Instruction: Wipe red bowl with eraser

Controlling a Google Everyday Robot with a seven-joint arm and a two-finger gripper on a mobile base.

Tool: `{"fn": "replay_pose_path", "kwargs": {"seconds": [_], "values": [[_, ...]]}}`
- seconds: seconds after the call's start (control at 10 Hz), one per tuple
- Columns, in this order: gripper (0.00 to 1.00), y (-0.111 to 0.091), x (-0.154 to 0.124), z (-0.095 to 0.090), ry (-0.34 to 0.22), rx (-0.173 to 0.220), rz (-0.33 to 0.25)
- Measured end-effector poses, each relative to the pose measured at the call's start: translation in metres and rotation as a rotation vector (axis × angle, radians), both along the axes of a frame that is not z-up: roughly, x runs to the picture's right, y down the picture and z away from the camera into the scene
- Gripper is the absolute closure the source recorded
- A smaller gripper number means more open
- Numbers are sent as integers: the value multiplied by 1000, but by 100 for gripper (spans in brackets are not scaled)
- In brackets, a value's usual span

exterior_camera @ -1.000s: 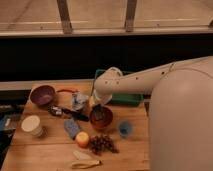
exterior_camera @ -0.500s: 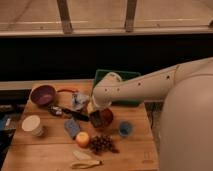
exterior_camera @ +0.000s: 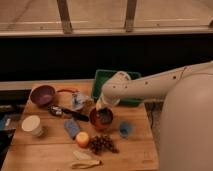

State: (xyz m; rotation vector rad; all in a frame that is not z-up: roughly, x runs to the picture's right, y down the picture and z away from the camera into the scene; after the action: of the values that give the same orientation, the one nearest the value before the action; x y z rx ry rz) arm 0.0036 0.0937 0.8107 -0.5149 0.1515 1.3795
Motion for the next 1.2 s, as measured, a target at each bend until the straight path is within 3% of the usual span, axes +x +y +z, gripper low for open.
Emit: {"fn": "replay_pose_path", "kwargs": {"seconds": [0.2, 0.5, 0.8, 1.1, 1.2], "values": [[100, -17, 4, 10, 11, 9, -5], [100, -24, -21, 10, -33, 18, -39], [100, -4, -55, -11, -101, 27, -75], [100, 18, -49, -29, -94, 16, -66], [100, 25, -31, -32, -71, 7, -48]]}}
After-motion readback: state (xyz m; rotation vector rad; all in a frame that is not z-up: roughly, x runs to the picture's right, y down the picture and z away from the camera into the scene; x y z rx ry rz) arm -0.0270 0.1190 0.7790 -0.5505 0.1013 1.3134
